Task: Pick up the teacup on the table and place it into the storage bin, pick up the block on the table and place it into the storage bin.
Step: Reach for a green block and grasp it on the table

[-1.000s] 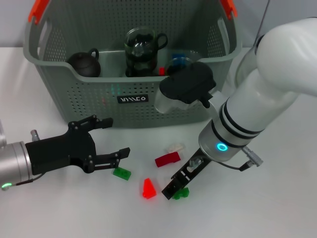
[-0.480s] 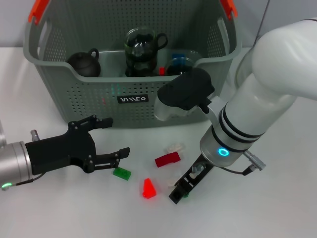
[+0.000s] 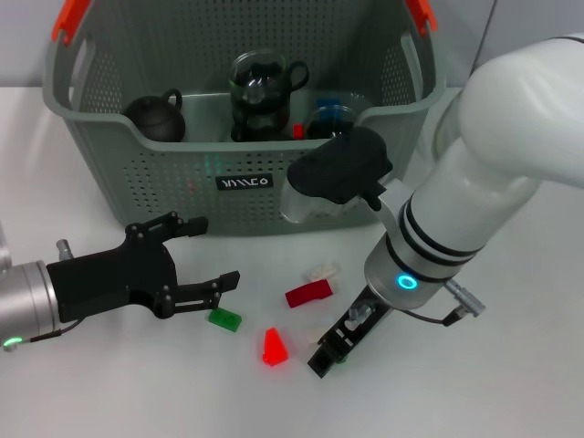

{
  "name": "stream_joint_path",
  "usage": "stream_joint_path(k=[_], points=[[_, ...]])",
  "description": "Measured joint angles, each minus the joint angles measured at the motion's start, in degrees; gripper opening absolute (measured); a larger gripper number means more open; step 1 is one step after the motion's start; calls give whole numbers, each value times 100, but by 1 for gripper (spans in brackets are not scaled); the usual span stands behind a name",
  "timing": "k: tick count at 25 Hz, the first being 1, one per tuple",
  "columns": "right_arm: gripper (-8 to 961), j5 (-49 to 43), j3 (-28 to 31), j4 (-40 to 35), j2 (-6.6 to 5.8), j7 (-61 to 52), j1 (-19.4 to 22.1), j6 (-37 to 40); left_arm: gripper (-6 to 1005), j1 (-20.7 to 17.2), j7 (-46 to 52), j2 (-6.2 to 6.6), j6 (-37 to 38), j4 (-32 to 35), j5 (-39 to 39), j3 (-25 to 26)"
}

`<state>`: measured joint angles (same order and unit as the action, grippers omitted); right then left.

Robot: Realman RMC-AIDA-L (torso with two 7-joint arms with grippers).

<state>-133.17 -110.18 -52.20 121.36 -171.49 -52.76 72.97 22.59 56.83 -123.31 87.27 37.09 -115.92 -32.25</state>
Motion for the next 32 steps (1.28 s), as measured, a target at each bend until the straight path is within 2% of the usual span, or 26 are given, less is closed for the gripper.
stream_joint_path(k=[21, 26, 32], points=[[508, 96, -153, 125, -14, -84, -55, -110, 876, -7, -53, 0, 0, -9, 0, 0], [353, 86, -153, 143, -29, -73, -59, -109, 876, -9, -57, 0, -1, -9, 0, 0], [233, 83, -148, 148, -37, -42, -60, -94, 876, -9, -58, 0, -7, -9, 0, 0]])
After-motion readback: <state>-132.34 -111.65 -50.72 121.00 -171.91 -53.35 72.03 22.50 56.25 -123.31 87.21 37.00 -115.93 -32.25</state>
